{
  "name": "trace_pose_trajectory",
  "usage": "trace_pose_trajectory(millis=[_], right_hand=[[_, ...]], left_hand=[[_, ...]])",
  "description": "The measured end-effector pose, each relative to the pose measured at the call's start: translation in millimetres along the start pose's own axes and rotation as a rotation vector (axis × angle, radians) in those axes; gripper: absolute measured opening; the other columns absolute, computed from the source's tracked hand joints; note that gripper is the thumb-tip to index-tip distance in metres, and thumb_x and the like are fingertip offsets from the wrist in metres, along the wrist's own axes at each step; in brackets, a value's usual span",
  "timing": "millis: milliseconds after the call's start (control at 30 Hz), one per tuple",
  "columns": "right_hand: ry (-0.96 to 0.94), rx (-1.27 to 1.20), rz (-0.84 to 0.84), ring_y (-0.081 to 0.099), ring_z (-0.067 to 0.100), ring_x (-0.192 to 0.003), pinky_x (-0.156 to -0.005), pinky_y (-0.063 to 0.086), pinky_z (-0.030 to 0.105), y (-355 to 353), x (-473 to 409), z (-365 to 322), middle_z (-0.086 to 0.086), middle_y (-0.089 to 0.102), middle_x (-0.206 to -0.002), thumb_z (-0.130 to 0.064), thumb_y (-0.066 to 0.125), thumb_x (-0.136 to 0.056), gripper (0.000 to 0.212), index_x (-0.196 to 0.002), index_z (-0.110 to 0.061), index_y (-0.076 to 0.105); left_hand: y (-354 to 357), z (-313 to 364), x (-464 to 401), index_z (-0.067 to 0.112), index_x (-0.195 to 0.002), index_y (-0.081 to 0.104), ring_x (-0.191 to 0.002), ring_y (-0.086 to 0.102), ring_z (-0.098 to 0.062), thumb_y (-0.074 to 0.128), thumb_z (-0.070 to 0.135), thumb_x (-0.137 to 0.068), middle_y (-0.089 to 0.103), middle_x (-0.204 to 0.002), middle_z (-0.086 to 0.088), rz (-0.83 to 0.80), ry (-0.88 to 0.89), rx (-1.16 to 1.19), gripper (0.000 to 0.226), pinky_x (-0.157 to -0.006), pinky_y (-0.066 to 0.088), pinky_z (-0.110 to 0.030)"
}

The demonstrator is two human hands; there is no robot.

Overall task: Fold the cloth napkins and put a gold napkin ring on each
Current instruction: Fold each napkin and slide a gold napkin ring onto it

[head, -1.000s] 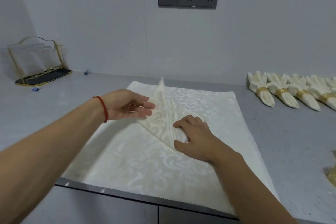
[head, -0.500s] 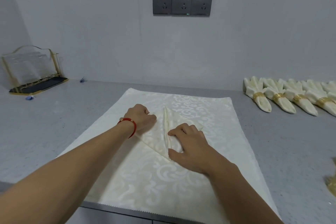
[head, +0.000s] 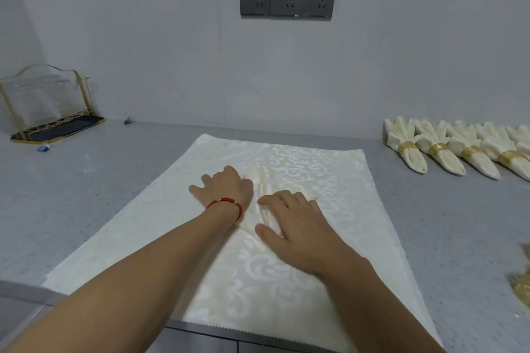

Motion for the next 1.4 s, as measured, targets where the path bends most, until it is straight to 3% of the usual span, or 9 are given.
trace_pose_trajectory(millis=[233,400,567,700,800,933,1133,1267,1400], right_hand=[[-0.045,0.086,-0.007,0.043,0.011,-0.113,-0.097,0.035,0.036,3,0,-1,-0.021,0.051,-0.130,-0.055,0.029,-0.096,0.052,-0.136,-0.038,0.056],[0.052,-0.083,-0.022,0.042,0.009,-0.108,-0.096,0.033,0.037,2,-3,-2,-0.023,0.055,-0.126,-0.048,0.019,-0.094,0.051,-0.129,-0.040,0.056],[0.326,-0.523,-0.110,0.059,0.013,-0.107,-0.097,0.046,0.037,-22,-21,4,-0.015,0.066,-0.111,-0.035,0.036,-0.100,0.030,-0.108,-0.033,0.064],[0.356,-0.258,-0.113,0.067,0.027,-0.094,-0.086,0.054,0.041,-31,-76,18,0.004,0.073,-0.099,-0.025,0.046,-0.100,0.026,-0.101,-0.015,0.070],[0.297,-0.051,-0.033,0.063,0.029,-0.109,-0.092,0.052,0.045,-17,-118,32,0.005,0.068,-0.114,-0.026,0.049,-0.101,0.024,-0.113,-0.018,0.068],[0.241,-0.072,-0.150,0.049,0.026,-0.132,-0.111,0.038,0.051,-1,-142,30,-0.002,0.059,-0.143,-0.030,0.044,-0.106,0.037,-0.140,-0.032,0.059],[0.316,0.025,-0.096,0.068,0.022,-0.087,-0.080,0.059,0.041,-12,-140,44,-0.004,0.073,-0.090,-0.016,0.056,-0.083,0.020,-0.083,-0.021,0.075],[0.598,0.191,-0.013,0.060,0.027,-0.075,-0.061,0.049,0.032,-41,-92,81,0.004,0.061,-0.083,-0.018,0.060,-0.083,0.006,-0.079,-0.013,0.060],[0.821,0.175,-0.075,0.056,0.023,-0.068,-0.061,0.045,0.031,-66,-38,100,0.006,0.060,-0.081,-0.033,0.058,-0.094,0.027,-0.081,-0.010,0.052]], left_hand=[[7,2,6,0.019,-0.113,0.044,-0.104,0.045,-0.028,0.039,0.036,-0.091,0.052,-0.110,-0.003,0.030,0.062,0.038,0.028,-0.085,0.029,-0.046],[-2,-12,39,0.026,-0.110,0.058,-0.102,0.043,-0.024,0.034,0.031,-0.092,0.051,-0.110,0.002,0.264,0.445,0.022,0.030,-0.081,0.026,-0.040],[-4,-12,54,0.032,-0.106,0.059,-0.103,0.046,-0.018,0.022,0.050,-0.097,0.054,-0.102,0.011,-0.007,0.515,0.128,0.042,-0.087,0.030,-0.041],[3,-9,60,0.027,-0.115,0.050,-0.099,0.040,-0.022,0.025,0.063,-0.081,0.048,-0.108,0.005,0.006,0.570,-0.090,0.055,-0.086,0.033,-0.045],[5,-8,60,0.025,-0.115,0.045,-0.099,0.040,-0.023,0.035,0.062,-0.077,0.045,-0.108,0.006,0.017,0.560,-0.077,0.054,-0.085,0.032,-0.046],[4,-9,61,0.024,-0.108,0.042,-0.096,0.040,-0.022,0.039,0.059,-0.077,0.045,-0.102,0.006,0.057,0.576,-0.033,0.047,-0.084,0.033,-0.046],[-3,-14,59,0.030,-0.103,0.050,-0.115,0.036,-0.016,0.049,0.049,-0.071,0.046,-0.109,0.012,0.105,0.709,0.193,0.037,-0.094,0.028,-0.042],[-4,-18,56,0.027,-0.094,0.060,-0.105,0.043,-0.016,0.052,0.032,-0.073,0.053,-0.101,0.011,0.169,0.649,0.367,0.023,-0.087,0.033,-0.036],[9,-17,49,0.018,-0.112,0.068,-0.103,0.051,-0.021,0.051,0.014,-0.087,0.061,-0.112,0.004,0.061,0.730,0.383,0.030,-0.089,0.046,-0.037]])
Point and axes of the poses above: each hand's wrist, its own x-axis away from the middle knuckle, its own y-axis out of the palm, z = x × y, the point moved 1 cm from there along -x, towards the middle knuckle
